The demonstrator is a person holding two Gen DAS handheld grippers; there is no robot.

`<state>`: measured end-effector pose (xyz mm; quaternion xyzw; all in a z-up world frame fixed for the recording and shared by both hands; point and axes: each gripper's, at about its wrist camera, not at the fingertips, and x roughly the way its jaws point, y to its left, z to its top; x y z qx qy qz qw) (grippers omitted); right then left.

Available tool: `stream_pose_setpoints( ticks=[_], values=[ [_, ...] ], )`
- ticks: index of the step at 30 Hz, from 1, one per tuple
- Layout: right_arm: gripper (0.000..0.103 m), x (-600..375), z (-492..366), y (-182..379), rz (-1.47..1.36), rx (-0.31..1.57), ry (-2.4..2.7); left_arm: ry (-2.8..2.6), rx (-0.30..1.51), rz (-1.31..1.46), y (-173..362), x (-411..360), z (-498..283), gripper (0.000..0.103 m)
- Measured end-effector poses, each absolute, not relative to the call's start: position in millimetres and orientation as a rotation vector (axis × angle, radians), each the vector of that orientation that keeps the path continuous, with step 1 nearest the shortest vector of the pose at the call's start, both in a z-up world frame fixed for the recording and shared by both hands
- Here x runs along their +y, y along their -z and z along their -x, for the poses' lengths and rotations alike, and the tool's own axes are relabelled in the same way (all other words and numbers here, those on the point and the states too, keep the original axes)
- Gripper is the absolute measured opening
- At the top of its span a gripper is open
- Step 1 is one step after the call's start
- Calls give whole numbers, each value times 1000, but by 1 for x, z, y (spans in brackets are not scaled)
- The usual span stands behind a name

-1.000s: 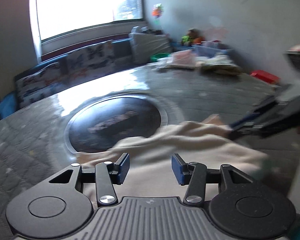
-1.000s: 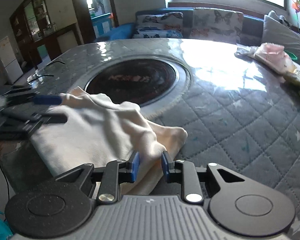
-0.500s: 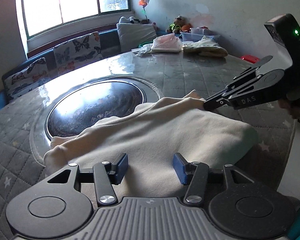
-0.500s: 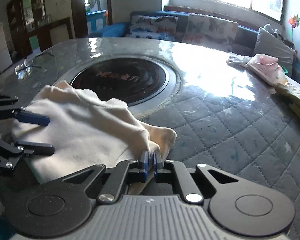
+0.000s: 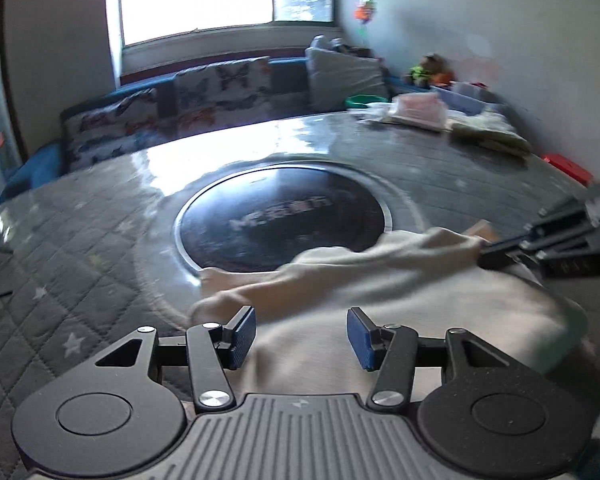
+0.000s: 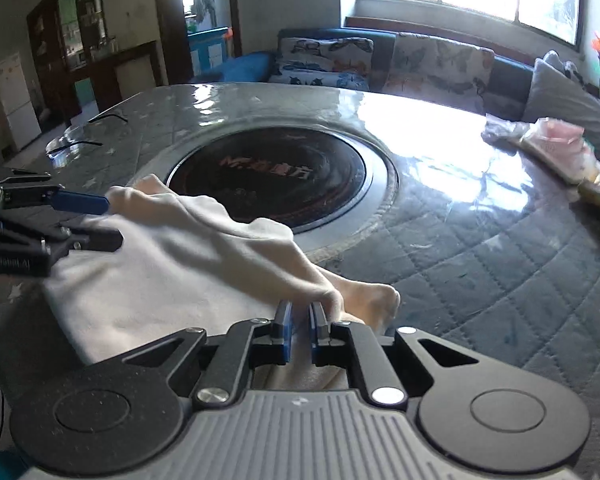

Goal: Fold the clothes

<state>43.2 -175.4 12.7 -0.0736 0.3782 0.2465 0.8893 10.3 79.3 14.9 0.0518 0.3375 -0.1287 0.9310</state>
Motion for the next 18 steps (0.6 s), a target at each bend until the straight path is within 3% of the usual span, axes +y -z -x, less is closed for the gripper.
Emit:
stream_pose_setpoints(
  ticks=[8, 18],
  values=[
    [11, -176, -33, -27, 210, 777, -578, 207, 717, -71, -8, 101, -28, 54],
    [12, -169, 20, -43, 320, 789, -768, 278, 641, -160, -30, 90, 36, 54]
  ],
)
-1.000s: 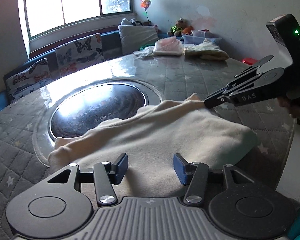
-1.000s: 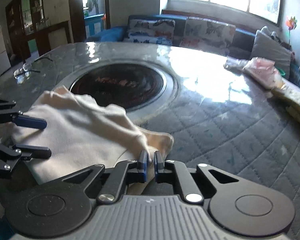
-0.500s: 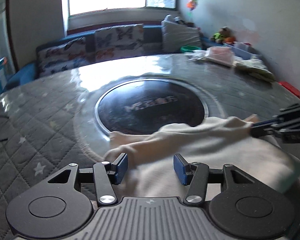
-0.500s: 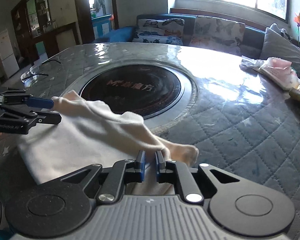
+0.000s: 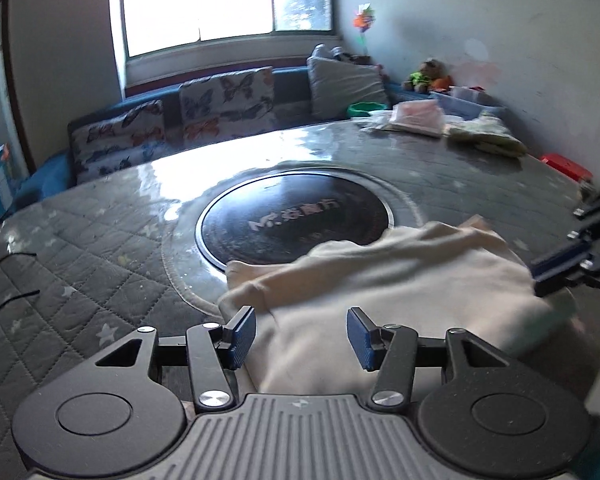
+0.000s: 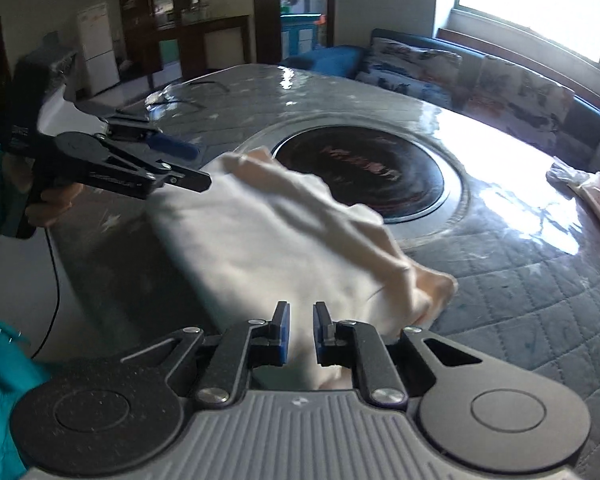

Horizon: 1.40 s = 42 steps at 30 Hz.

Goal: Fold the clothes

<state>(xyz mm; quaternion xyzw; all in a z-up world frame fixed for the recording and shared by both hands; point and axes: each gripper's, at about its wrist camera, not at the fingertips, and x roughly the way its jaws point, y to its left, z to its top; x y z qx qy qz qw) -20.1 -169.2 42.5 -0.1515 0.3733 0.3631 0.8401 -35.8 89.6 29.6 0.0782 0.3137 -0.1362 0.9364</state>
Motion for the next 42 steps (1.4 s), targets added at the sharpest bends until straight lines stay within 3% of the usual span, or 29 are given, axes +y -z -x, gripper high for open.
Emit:
stream_pose_setpoints(
  ticks=[23, 29, 34, 38, 42],
  values=[
    [21, -142, 15, -24, 321, 808, -795, 319, 697, -147, -8, 93, 54, 54],
    [28, -145, 14, -32, 304, 783, -784, 341, 649, -147, -23, 87, 53, 54],
    [29, -148, 11, -19, 271, 823, -770, 338, 728, -133, -6, 83, 39, 54],
    [44, -154, 7, -27, 237, 804, -749, 336, 699, -127, -16, 86, 42, 54],
    [50, -166, -2, -29, 181, 790, -660, 260, 706, -100, -17, 94, 33, 55]
  ],
)
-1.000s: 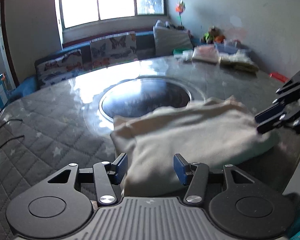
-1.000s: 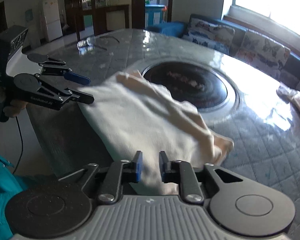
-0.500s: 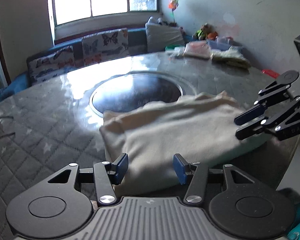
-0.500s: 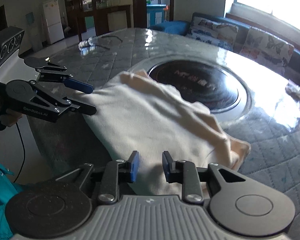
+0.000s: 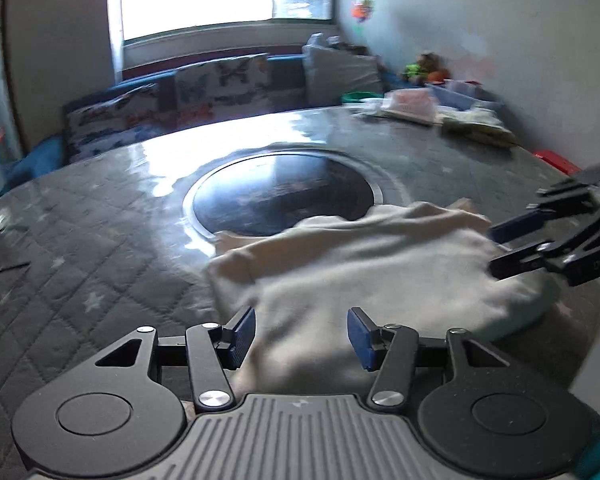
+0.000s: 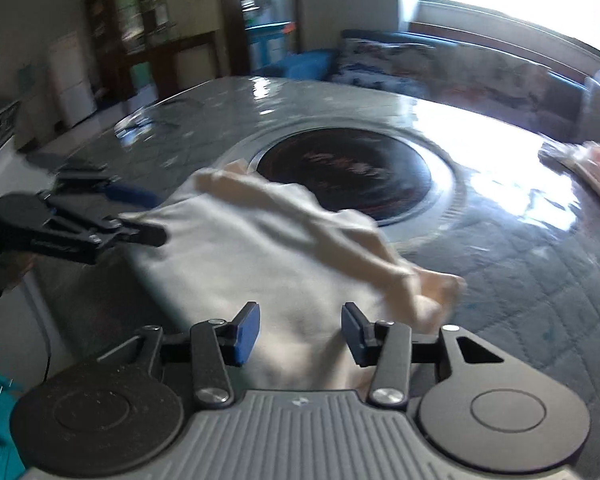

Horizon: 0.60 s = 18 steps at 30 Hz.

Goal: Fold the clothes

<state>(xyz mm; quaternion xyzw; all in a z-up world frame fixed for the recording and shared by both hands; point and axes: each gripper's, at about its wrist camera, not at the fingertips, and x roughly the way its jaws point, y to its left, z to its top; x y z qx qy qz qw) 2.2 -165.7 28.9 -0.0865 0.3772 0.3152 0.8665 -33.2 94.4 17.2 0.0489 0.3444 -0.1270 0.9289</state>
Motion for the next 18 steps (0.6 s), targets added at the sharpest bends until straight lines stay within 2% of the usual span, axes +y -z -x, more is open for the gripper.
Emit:
stream_pose_setpoints(
  ticks=[2, 7, 13, 18],
  values=[
    [56, -174, -7, -27, 136, 795, -588, 212, 731, -68, -14, 100, 26, 55],
    [62, -193, -20, -18, 58, 825, -447, 155, 754, -25, -10, 109, 17, 57],
    [62, -209, -30, -10, -60, 851, -416, 146, 769, 60, -12, 121, 11, 64],
    [62, -207, -35, -2, -116, 870, -413, 152, 807, 139, -8, 129, -1, 64]
  ],
)
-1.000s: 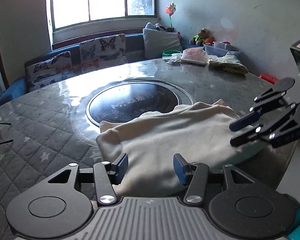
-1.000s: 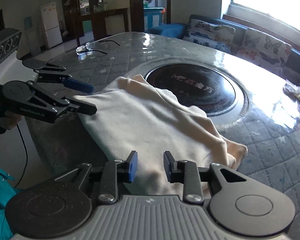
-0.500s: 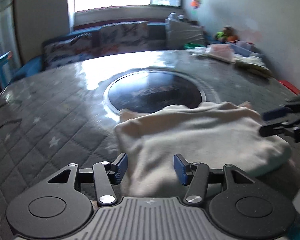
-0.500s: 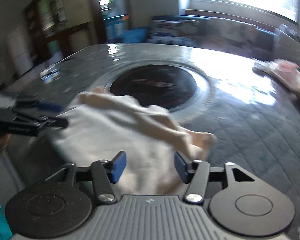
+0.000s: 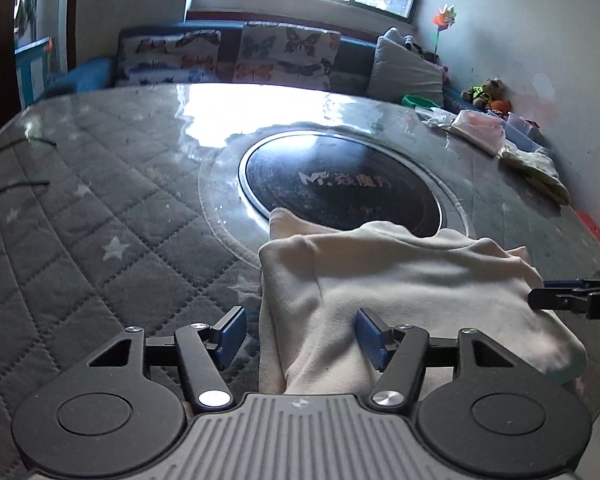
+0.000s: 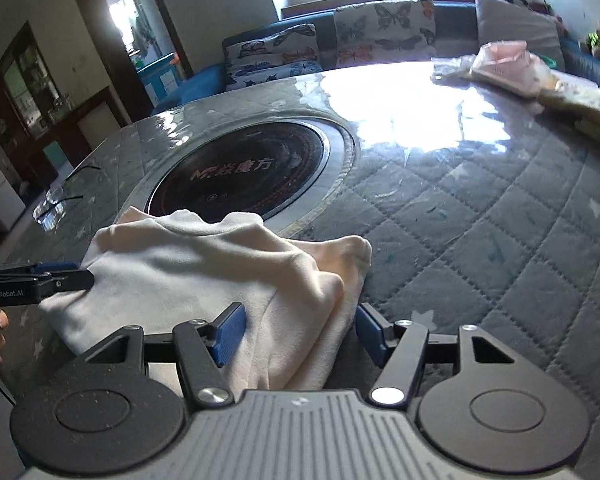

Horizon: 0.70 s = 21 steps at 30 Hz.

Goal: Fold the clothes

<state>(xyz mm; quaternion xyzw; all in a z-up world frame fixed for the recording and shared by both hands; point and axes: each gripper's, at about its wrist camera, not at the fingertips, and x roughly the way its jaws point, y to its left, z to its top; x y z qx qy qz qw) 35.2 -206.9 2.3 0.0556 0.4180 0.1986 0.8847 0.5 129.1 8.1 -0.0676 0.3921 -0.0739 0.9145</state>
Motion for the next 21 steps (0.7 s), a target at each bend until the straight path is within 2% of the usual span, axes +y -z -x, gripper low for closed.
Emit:
stream_pose_setpoints(
  ticks=[4, 7, 9, 12, 14, 16, 18, 21],
  values=[
    [60, -206, -35, -1, -126, 866, -407, 161, 820, 174, -6, 131, -4, 64],
    [52, -203, -34, -1, -122, 867, -415, 170, 821, 166, -6, 128, -7, 62],
    [39, -201, -35, -1, -125, 866, -419, 180, 822, 154, -6, 124, -8, 60],
    [30, -197, -36, 0, -130, 865, -425, 196, 824, 156, -7, 122, -9, 49],
    [30, -196, -36, 0, -123, 859, -427, 206, 827, 166, -7, 123, -8, 44],
    [30, -196, -36, 0, -125, 858, -428, 204, 828, 164, -7, 121, -8, 44],
    [38, -198, -37, 0, -136, 860, -425, 202, 828, 161, -8, 120, -8, 45],
    [39, -199, -36, 2, -144, 851, -423, 198, 829, 163, -7, 119, -9, 45]
  ],
)
